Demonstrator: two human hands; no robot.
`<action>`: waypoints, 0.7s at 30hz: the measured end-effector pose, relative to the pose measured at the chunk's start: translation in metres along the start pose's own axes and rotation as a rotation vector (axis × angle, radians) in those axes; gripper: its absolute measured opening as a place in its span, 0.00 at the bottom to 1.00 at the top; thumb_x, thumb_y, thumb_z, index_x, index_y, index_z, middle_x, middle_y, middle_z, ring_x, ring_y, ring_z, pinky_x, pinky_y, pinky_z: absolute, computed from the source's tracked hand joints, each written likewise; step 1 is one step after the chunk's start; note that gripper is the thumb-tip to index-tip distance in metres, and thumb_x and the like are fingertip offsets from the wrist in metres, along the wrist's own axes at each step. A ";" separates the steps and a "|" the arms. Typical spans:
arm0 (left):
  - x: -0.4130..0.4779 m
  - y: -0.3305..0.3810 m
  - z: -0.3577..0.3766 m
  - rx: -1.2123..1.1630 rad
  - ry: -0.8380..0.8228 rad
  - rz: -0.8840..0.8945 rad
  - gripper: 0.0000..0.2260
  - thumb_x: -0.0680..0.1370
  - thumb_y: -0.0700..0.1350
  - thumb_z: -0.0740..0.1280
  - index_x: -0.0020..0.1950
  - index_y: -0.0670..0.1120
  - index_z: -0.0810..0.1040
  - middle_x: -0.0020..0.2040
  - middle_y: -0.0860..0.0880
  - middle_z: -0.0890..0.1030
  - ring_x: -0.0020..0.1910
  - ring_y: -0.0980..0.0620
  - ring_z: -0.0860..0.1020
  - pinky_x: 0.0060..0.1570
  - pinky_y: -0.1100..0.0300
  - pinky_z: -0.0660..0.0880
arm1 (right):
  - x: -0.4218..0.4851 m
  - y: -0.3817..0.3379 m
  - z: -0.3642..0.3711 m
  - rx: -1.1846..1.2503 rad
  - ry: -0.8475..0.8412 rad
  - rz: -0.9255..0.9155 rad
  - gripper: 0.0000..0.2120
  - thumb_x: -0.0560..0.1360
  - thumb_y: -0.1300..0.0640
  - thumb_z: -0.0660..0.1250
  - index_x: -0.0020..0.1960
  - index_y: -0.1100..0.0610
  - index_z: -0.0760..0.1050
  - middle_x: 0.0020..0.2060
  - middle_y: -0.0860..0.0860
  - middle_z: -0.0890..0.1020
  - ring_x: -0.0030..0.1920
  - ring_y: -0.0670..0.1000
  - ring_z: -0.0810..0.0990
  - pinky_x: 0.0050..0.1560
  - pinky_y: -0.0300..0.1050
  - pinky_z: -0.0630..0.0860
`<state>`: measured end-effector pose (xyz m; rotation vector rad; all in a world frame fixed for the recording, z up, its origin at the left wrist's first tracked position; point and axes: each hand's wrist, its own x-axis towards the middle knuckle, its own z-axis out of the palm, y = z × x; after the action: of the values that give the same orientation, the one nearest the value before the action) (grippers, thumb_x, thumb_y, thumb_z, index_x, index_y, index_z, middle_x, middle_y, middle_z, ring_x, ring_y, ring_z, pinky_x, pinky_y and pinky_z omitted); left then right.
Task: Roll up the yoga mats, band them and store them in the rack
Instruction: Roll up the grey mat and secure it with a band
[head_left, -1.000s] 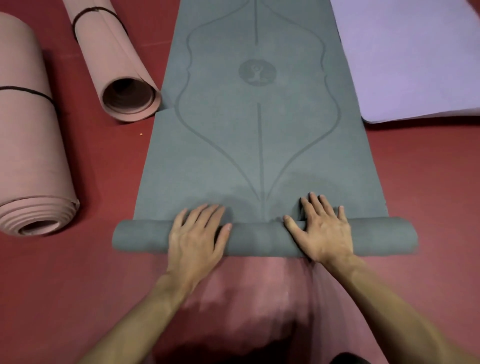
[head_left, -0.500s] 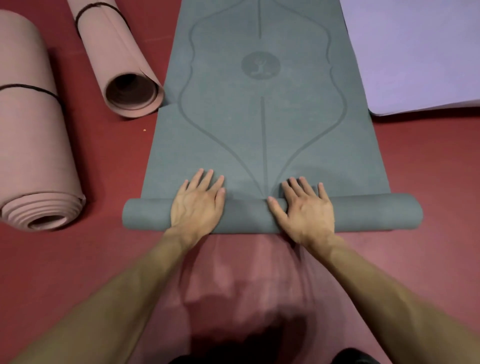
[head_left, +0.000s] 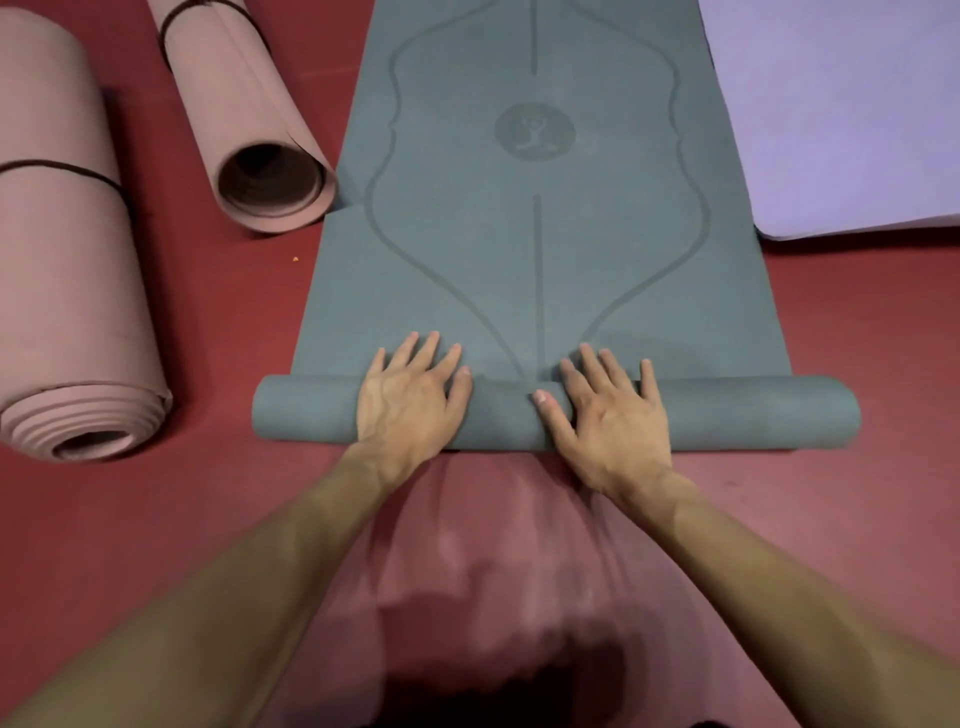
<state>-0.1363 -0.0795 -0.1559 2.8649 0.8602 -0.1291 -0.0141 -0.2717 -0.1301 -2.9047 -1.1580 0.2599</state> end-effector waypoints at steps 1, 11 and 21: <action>0.002 0.000 0.001 0.012 -0.008 0.000 0.35 0.80 0.61 0.39 0.77 0.53 0.73 0.79 0.49 0.71 0.80 0.47 0.64 0.77 0.44 0.59 | 0.001 0.000 0.004 -0.001 -0.013 -0.014 0.39 0.79 0.31 0.39 0.77 0.51 0.70 0.80 0.51 0.67 0.81 0.54 0.59 0.80 0.65 0.50; -0.029 0.009 0.013 -0.018 0.282 0.120 0.32 0.82 0.65 0.54 0.78 0.47 0.71 0.78 0.45 0.71 0.77 0.44 0.69 0.78 0.35 0.57 | 0.023 -0.003 0.007 -0.014 -0.054 0.029 0.40 0.78 0.33 0.36 0.77 0.51 0.69 0.79 0.51 0.68 0.81 0.54 0.60 0.80 0.63 0.50; -0.004 -0.001 0.003 -0.036 0.125 0.127 0.41 0.75 0.77 0.46 0.77 0.54 0.73 0.74 0.54 0.77 0.75 0.52 0.72 0.76 0.43 0.64 | 0.015 0.000 -0.001 0.022 0.053 -0.046 0.41 0.79 0.28 0.45 0.78 0.55 0.69 0.78 0.53 0.70 0.81 0.55 0.62 0.80 0.67 0.49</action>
<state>-0.1399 -0.0814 -0.1589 2.9089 0.6909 0.0802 -0.0027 -0.2613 -0.1319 -2.8434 -1.2039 0.1921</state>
